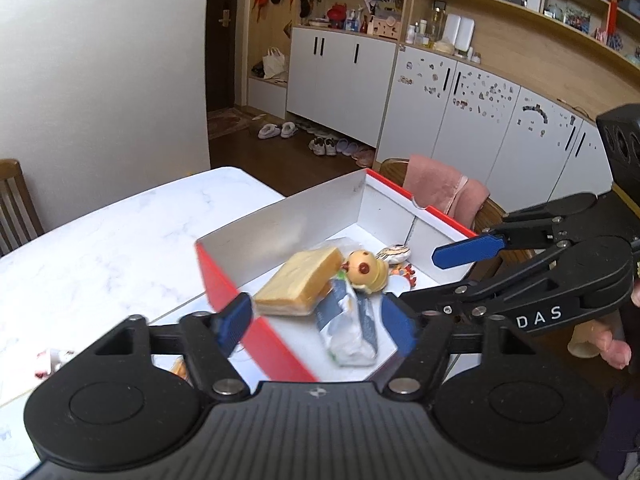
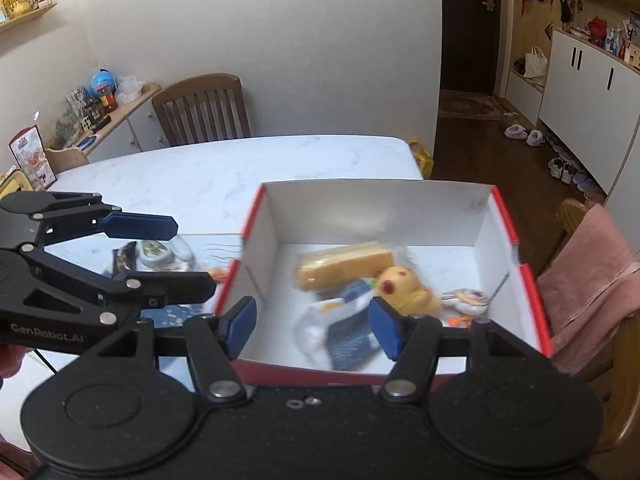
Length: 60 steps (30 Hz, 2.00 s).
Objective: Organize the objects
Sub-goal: 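Move both tools back over the remaining items on the table, then grasp the black snack packet with the left tool while the right tool grasps the orange snack stick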
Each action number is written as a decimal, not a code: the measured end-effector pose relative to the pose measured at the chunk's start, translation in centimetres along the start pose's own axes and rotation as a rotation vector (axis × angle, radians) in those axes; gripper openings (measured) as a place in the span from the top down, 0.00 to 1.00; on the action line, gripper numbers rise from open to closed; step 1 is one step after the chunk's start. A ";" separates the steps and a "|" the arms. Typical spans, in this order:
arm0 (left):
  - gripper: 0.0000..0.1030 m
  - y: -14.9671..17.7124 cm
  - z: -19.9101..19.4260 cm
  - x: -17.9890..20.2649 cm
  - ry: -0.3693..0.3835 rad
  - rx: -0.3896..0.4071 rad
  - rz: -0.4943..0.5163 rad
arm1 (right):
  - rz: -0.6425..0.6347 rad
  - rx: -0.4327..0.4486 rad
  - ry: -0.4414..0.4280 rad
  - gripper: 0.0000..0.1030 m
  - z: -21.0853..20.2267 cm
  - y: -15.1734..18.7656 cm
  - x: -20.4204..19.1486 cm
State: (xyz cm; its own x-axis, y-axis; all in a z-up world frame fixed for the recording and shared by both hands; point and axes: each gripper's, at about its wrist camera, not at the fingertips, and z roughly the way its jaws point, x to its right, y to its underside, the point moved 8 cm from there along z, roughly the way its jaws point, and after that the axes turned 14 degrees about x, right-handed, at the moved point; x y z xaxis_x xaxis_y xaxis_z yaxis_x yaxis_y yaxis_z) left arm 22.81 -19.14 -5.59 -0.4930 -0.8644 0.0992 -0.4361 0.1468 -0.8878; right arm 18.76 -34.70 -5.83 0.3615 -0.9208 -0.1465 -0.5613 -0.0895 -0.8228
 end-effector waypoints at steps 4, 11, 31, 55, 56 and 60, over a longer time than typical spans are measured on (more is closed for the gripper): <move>0.26 0.8 -1.7 -1.9 -0.006 0.011 -0.012 | -0.001 -0.002 -0.001 0.39 0.4 0.4 -2.6; 0.22 2.5 -4.5 -5.8 -0.027 0.013 -0.057 | 0.011 -0.015 -0.010 0.32 1.4 1.3 -6.8; 0.01 9.4 -9.4 -18.8 -0.248 -0.036 -0.101 | -0.008 -0.085 -0.059 0.30 6.2 3.5 -15.5; 0.01 14.2 -3.0 -26.5 -0.486 -0.123 -0.203 | 0.139 -0.218 0.102 0.30 16.7 4.1 -15.5; 0.01 14.3 -2.7 -26.7 -0.495 -0.127 -0.210 | 0.150 -0.221 0.114 0.30 17.1 4.1 -15.5; 0.01 14.9 -1.8 -27.1 -0.535 -0.140 -0.235 | 0.188 -0.219 0.193 0.30 18.5 4.2 -14.9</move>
State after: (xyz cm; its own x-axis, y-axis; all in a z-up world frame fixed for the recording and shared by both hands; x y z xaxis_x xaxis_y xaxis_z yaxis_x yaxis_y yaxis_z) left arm 28.30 7.30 -20.66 0.0602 -0.9981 0.0132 -0.6004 -0.0468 -0.7983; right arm 24.77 -14.37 -17.23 0.1005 -0.9819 -0.1607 -0.7591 0.0287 -0.6504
